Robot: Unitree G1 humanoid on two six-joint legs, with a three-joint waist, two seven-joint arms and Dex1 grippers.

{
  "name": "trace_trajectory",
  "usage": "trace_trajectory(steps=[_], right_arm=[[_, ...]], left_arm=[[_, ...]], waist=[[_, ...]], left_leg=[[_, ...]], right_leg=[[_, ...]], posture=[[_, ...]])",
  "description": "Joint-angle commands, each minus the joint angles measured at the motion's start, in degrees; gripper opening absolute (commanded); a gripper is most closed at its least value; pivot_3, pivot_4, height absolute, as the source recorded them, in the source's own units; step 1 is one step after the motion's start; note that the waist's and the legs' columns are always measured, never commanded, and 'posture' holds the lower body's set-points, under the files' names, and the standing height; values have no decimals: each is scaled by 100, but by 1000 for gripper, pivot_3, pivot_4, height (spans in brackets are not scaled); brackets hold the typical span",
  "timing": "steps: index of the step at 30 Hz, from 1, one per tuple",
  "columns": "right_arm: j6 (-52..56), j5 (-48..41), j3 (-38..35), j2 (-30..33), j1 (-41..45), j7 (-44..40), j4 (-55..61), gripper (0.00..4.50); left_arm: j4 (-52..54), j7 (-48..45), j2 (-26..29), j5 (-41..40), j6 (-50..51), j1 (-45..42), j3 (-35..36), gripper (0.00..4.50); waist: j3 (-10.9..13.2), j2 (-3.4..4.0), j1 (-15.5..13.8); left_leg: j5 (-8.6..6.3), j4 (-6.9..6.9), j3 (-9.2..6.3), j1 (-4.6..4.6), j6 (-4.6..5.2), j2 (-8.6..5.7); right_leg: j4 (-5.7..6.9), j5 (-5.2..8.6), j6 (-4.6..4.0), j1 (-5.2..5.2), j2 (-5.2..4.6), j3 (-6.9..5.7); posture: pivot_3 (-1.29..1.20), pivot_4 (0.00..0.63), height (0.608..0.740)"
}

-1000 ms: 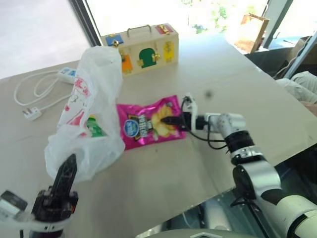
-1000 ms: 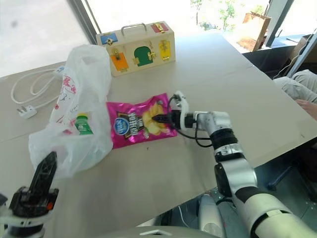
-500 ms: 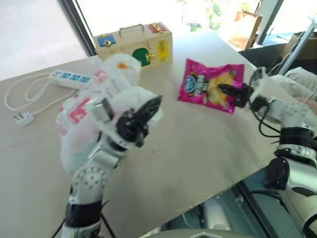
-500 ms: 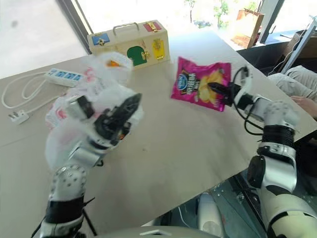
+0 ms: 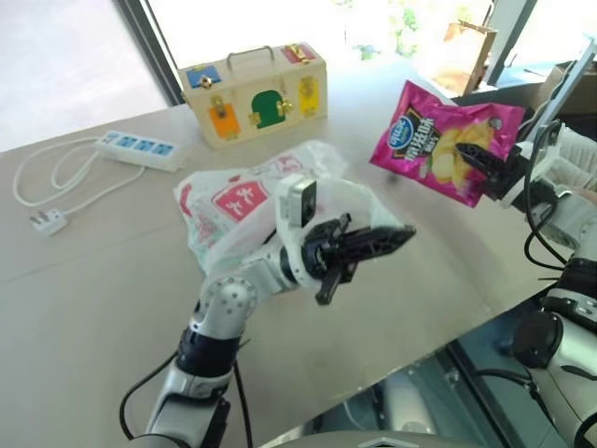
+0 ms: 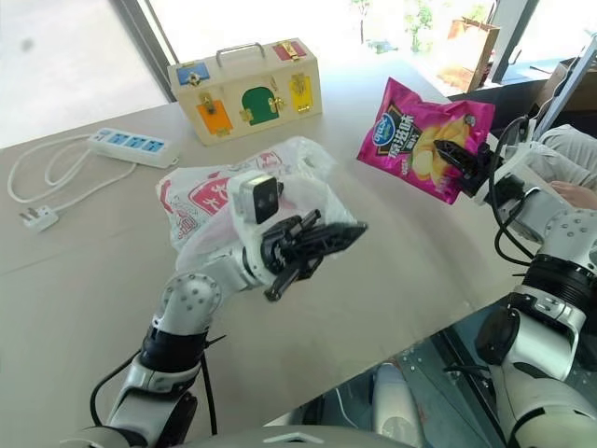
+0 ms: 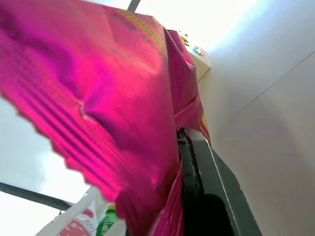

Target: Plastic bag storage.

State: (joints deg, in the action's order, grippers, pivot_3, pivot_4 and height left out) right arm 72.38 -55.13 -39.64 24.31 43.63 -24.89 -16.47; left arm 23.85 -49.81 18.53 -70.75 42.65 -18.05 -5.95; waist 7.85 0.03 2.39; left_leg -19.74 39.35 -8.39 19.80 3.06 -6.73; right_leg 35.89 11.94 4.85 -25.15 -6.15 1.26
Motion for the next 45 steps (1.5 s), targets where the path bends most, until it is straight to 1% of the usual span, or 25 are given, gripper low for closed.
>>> trace_trajectory(steps=[1, 3, 5, 7, 8, 10, 11, 12, 15, 19, 21, 26, 30, 31, 34, 38, 41, 43, 45], right_arm=[[542, -687, -253, -75, -55, 223, 355, 81], [979, -1286, -577, -325, -119, 617, 347, 81], [1339, -1992, -805, -597, -304, 1074, 379, 81], [1399, -3159, -795, -873, -696, 1771, 314, 81], [1229, -3925, -545, -993, -1020, 2220, 388, 81], [702, -5254, 280, -1097, -1727, 3070, 860, 81], [491, -5600, 625, -1232, -1960, 3321, 1124, 81], [281, -5746, 850, -1412, -2064, 3520, 1328, 81], [-165, -5787, 981, -1747, -1879, 3724, 1529, 81], [-416, -5787, 699, -1908, -1360, 3771, 1358, 81], [-311, -5787, 730, -1905, -1270, 3759, 1291, 81], [-62, -5787, 1019, -2088, -1276, 3572, 1285, 81], [78, -5787, 1354, -2001, -1361, 3556, 1229, 81], [134, -5787, 1397, -1942, -1379, 3446, 1221, 81], [571, -5787, 1928, -1355, -1598, 2897, 1299, 81], [787, -5787, 2745, -675, -1918, 2622, 1312, 81], [910, -5787, 3338, -189, -2000, 2466, 1235, 81], [872, -5787, 3640, -80, -1788, 2539, 1002, 81], [699, -5787, 3792, -222, -1365, 2757, 656, 81]], left_arm=[[670, 321, 397, -544, 85, 551, 695, 0], [1085, 623, 743, -977, 83, 1255, 1279, 0], [1421, 935, 979, -1324, -2, 1906, 1742, 0], [1719, 1129, 1134, -1563, -118, 2593, 2163, 0], [1868, 1249, 1150, -1688, -184, 2923, 2321, 0], [2125, 1503, 1137, -1905, -317, 3459, 2486, 0], [2310, 1611, 1116, -1923, -381, 3759, 2517, 0], [2480, 1729, 1089, -1902, -438, 4034, 2509, 0], [2797, 1960, 974, -1736, -670, 4551, 2466, 0], [2910, 2082, 748, -1686, -1064, 5213, 2707, 0], [2921, 2069, 660, -1828, -1249, 5490, 2837, 0], [2837, 1747, 535, -1428, -1505, 5978, 2892, 0], [2774, 1692, 477, -1349, -1625, 6107, 2799, 0], [2779, 1685, 458, -1321, -1647, 6127, 2770, 0], [2752, 1512, 287, -1142, -1758, 6307, 2672, 0], [2635, 1535, 119, -1359, -1897, 6194, 2611, 0], [2560, 1555, 182, -1403, -1868, 6027, 2540, 0], [2534, 1522, 245, -1361, -1804, 5947, 2444, 0], [2519, 1509, 302, -1346, -1743, 5924, 2355, 0]], waist=[[0, 0, -8], [-1, 1, 11], [-1, 1, 8], [-1, 1, -43], [-1, -1, -58], [0, 2, -112], [3, 7, -138], [4, 9, -139], [6, 18, -121], [4, 18, -165], [2, 16, -179], [5, 21, -152], [6, 22, -146], [6, 23, -150], [6, 22, -176], [6, 22, -166], [6, 22, -169], [4, 18, -158], [3, 16, -129]], left_leg=[[0, -1, 0, -1, 0, 3], [0, -5, 0, -2, 0, 7], [0, -13, -1, -5, 0, 10], [0, -15, -3, -4, 0, 7], [0, -14, -6, -3, 0, 4], [0, -14, -9, -6, 0, -1], [0, -15, -9, -7, 0, -4], [0, -15, -6, -7, 0, -7], [1, -11, 17, -17, -3, 0], [6, -13, 18, -35, -10, 5], [6, -19, 13, -41, -10, 12], [4, -37, 15, -37, -8, 13], [4, -45, 17, -37, -8, 15], [4, -45, 17, -36, -8, 16], [4, -45, 16, -35, -7, 15], [2, -45, 16, -29, -3, 14], [2, -45, 14, -29, -4, 20], [2, -44, 16, -28, -4, 19], [2, -43, 19, -29, -4, 19]], right_leg=[[1, 0, 0, -1, 2, 1], [1, 0, 0, -4, 6, 5], [-3, 0, -1, -6, 11, 11], [-4, 1, -1, -6, 11, 10], [-4, 1, -1, -5, 8, 8], [-6, 1, -2, 0, 5, 7], [-7, 1, -2, 2, 3, 6], [-7, 1, -2, 1, 1, 8], [-2, -12, -11, 1, 12, 32], [-3, -26, -11, 15, 21, 34], [-6, -25, -12, 22, 26, 28], [-28, -24, -13, 18, 26, 27], [-33, -24, -13, 14, 27, 29], [-32, -24, -13, 14, 28, 28], [-35, -24, -13, 16, 25, 27], [-50, -25, -12, 17, 24, 25], [-48, -25, -12, 16, 25, 20], [-48, -25, -12, 16, 23, 22], [-48, -25, -12, 16, 24, 25]], posture=[[0, 150, 740], [0, 150, 740], [0, 150, 740], [0, 150, 740], [0, 150, 740], [0, 150, 740], [0, 150, 740], [0, 150, 740], [0, 150, 740], [0, 150, 740], [0, 150, 740], [0, 150, 740], [0, 150, 740], [0, 150, 740], [0, 150, 740], [0, 150, 740], [0, 150, 740], [0, 150, 740], [0, 150, 740]])
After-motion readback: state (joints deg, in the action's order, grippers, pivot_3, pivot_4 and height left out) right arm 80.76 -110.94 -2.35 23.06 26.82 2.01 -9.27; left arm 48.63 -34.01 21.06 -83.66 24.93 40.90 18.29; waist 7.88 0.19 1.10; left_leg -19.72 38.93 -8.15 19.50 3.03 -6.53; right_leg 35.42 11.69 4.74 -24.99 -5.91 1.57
